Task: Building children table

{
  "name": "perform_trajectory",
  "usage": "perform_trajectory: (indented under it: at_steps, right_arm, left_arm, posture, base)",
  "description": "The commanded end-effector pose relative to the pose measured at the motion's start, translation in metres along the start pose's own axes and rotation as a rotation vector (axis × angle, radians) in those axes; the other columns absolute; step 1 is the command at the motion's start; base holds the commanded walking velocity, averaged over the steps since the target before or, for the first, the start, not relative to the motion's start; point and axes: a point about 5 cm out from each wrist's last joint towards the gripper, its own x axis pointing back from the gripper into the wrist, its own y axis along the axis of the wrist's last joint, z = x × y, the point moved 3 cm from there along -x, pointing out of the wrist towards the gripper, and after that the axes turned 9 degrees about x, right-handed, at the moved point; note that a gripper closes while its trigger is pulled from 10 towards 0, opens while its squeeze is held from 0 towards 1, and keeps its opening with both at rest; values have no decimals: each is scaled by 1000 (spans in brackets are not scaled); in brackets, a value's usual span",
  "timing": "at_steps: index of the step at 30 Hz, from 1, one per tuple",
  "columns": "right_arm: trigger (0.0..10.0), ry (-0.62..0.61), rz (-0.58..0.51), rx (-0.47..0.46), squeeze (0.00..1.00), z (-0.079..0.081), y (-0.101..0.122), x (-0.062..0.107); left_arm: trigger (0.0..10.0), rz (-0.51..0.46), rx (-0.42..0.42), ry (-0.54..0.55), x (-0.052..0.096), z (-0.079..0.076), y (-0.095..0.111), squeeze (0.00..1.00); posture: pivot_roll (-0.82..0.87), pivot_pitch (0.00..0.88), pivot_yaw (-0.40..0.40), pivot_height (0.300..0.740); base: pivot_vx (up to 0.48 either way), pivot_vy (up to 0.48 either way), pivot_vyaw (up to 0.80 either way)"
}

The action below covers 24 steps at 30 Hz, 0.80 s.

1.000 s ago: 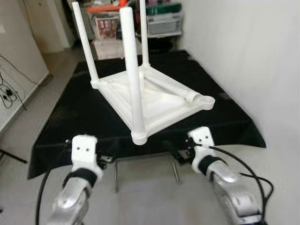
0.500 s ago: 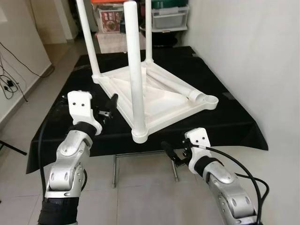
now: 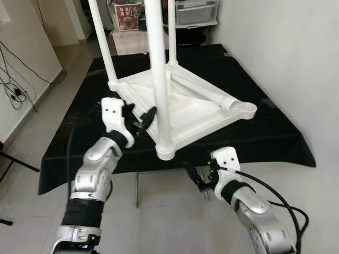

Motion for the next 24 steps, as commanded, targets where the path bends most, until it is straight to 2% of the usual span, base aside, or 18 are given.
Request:
perform_trajectory:
  at_steps: [1,5,6,7,8,13,15,17,20,21,22,24]
  right_arm:
    - [10000,13,1,-22,0,5,0,2]
    - [10000,18,4,-33,0,6,1,2]
    - [10000,19,4,-35,0,6,1,2]
    - [10000,19,4,-35,0,6,1,2]
    - [10000,19,4,-35,0,6,1,2]
    - [10000,20,6,-37,0,7,1,2]
    - [10000,20,5,-41,0,7,2,3]
    - [10000,21,4,-45,0,8,3,3]
    - [10000,21,3,-46,0,8,4,3]
    - [10000,21,2,-48,0,10,5,4]
    - [10000,20,2,-49,0,10,5,5]
    - [10000,20,1,-50,0,11,6,5]
  left_arm:
    - [10000,29,-11,-34,2,-10,-8,0]
    - [10000,37,-10,-27,6,-11,-13,0]
    - [10000,39,-4,-32,6,-12,-14,467]
    - [10000,39,-4,-32,6,-12,-14,467]
    - [10000,39,-6,-36,7,-12,-13,1000]
    - [10000,36,-30,-41,5,-13,-12,1000]
    - [10000,11,-49,-14,-9,-9,-6,1000]
    - [10000,3,-68,-13,-24,-11,-5,1000]
    - [10000,4,-75,-16,-28,-13,-5,1000]
    - [10000,15,-106,24,-39,-9,-7,1000]
    - [10000,19,-122,59,-44,-3,-7,718]
    - [10000,21,-132,82,-46,0,-7,718]
  posture:
    - [-71,80,58,740]
    - [-61,83,55,740]
    - [-61,83,55,740]
    - [-61,83,55,740]
    - [-60,85,55,740]
    - [-60,86,56,740]
    - [-61,93,61,740]
    - [-68,97,65,740]
    - [-70,98,66,740]
    - [-86,102,74,740]
    - [-91,104,78,740]
    - [-93,105,79,740]
  base:
    - [0,0,0]
    - [0,0,0]
    - [0,0,0]
    - [0,0,0]
    - [0,0,0]
    - [0,0,0]
    - [0,0,0]
    - [0,0,0]
    - [0,0,0]
    - [0,0,0]
    - [0,0,0]
    - [0,0,0]
